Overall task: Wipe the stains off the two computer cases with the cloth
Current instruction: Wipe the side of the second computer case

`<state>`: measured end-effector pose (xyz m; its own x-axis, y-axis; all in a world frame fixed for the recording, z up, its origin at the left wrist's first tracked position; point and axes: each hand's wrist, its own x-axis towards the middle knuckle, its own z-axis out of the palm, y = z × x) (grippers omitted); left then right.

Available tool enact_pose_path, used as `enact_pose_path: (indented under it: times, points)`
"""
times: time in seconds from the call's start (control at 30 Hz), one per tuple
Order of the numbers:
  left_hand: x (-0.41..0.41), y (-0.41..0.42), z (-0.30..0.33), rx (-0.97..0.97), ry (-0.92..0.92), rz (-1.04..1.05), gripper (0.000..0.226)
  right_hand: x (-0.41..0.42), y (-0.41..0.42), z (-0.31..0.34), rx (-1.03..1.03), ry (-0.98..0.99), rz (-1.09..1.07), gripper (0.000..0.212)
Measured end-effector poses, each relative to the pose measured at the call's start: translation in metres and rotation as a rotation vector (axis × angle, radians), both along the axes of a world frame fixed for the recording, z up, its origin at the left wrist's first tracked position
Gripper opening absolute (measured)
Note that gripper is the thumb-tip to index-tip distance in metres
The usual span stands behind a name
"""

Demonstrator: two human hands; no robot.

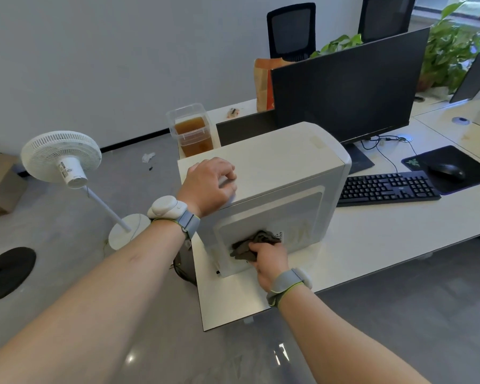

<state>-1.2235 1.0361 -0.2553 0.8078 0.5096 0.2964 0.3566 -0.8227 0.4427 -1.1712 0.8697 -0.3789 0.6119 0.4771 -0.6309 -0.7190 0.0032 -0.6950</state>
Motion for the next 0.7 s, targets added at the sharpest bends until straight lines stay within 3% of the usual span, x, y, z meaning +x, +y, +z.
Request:
enact_pose_path:
  times: [0.2, 0.37, 0.53, 0.7]
  points:
    - [0.0, 0.0, 0.002, -0.014, 0.014, 0.002, 0.008, 0.035, 0.001, -0.017, -0.067, -0.028, -0.351, 0.02]
    - [0.0, 0.0, 0.002, -0.008, 0.011, -0.001, 0.01, 0.01, 0.004, -0.012, -0.044, 0.03, -0.075, 0.024]
    - [0.0, -0.002, 0.004, -0.003, 0.03, 0.003, 0.016, 0.021, 0.008, -0.02, -0.084, -0.089, -0.311, 0.021]
    - [0.001, -0.002, 0.004, -0.011, 0.018, 0.002, 0.017, -0.007, 0.003, -0.007, -0.001, 0.013, -0.023, 0.022]
